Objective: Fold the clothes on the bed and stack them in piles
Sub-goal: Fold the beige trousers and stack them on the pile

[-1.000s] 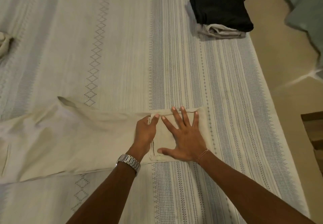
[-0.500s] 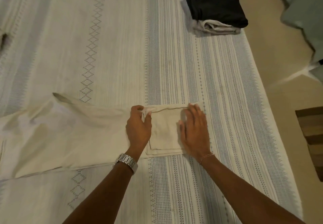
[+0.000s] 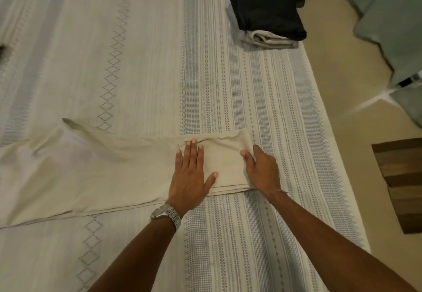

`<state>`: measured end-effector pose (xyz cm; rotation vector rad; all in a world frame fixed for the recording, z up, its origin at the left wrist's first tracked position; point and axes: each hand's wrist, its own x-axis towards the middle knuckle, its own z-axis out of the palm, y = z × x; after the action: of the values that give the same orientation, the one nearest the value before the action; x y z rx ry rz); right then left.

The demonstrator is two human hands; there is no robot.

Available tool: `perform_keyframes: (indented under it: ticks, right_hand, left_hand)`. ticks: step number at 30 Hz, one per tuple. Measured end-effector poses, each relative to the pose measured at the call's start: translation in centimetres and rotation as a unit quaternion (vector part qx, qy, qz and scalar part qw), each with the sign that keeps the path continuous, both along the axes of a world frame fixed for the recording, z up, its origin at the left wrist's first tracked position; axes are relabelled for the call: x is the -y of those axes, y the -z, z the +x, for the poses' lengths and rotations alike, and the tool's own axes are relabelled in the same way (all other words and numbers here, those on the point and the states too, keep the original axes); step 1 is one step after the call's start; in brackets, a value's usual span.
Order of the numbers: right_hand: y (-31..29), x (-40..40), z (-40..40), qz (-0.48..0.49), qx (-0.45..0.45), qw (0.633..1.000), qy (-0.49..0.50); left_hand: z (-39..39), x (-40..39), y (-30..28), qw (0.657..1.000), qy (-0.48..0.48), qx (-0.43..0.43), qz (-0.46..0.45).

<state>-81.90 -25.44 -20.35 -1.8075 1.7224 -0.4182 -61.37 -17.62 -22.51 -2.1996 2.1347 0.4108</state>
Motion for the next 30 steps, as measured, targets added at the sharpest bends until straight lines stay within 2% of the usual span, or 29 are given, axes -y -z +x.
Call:
perform_keyframes:
  ticks: [4, 9, 13, 15, 16, 17, 18, 20, 22, 23, 24, 27, 30]
  right_hand:
    - [-1.1, 1.3, -1.7, -0.046, -0.004, 0.999, -0.011]
    - [-2.4, 3.5, -8.2, -0.086, -0.099, 0.991, 0.011]
    - [-4.8, 3.9, -9.2, -0.115, -0.138, 0.984, 0.020]
    - [-6.5, 3.6, -8.2, -0.158, -0.183, 0.970, 0.016]
    - [-7.5, 3.2, -7.3, -0.181, -0.208, 0.961, 0.019]
    - [-8.6, 2.8, -6.1, -0.201, -0.224, 0.953, 0.021]
    - [-9.6, 2.2, -4.8, -0.211, -0.231, 0.950, 0.022]
    - [-11.5, 0.9, -1.7, -0.208, -0.216, 0.954, 0.014]
    - [-13.0, -0.8, 1.9, -0.183, -0.175, 0.967, -0.016]
    - [-13.7, -1.5, 3.7, -0.163, -0.158, 0.973, -0.042]
    - [-14.0, -2.2, 5.4, -0.144, -0.149, 0.975, -0.075]
    - [-13.0, -4.1, 9.6, -0.092, -0.115, 0.971, -0.189]
    - [-10.0, -5.2, 11.3, -0.158, -0.129, 0.945, -0.256]
  left_hand:
    - [-1.1, 0.8, -0.1, 1.000, 0.002, -0.018, -0.022]
    - [-4.6, 3.6, 0.4, 0.995, 0.094, -0.032, -0.024]
    - [-6.0, 4.9, 0.5, 0.993, 0.111, -0.045, -0.010]
    - [-5.8, 5.0, 0.2, 0.987, 0.104, -0.121, -0.003]
    - [-5.6, 5.0, -0.2, 0.976, 0.079, -0.203, 0.006]
    - [-5.5, 5.1, -1.3, 0.952, 0.027, -0.304, 0.020]
    - [-5.5, 5.3, -2.7, 0.913, -0.045, -0.404, 0.028]
    - [-5.1, 5.4, -6.0, 0.803, -0.187, -0.566, 0.015]
    - [-4.0, 5.2, -8.9, 0.681, -0.260, -0.684, 0.035]
    - [-3.1, 5.1, -9.8, 0.631, -0.264, -0.727, 0.059]
    - [-2.2, 4.9, -10.6, 0.598, -0.268, -0.751, 0.081]
    - [1.6, 4.1, -10.7, 0.581, -0.340, -0.735, 0.082]
    - [5.8, 2.5, -8.9, 0.575, -0.398, -0.711, 0.074]
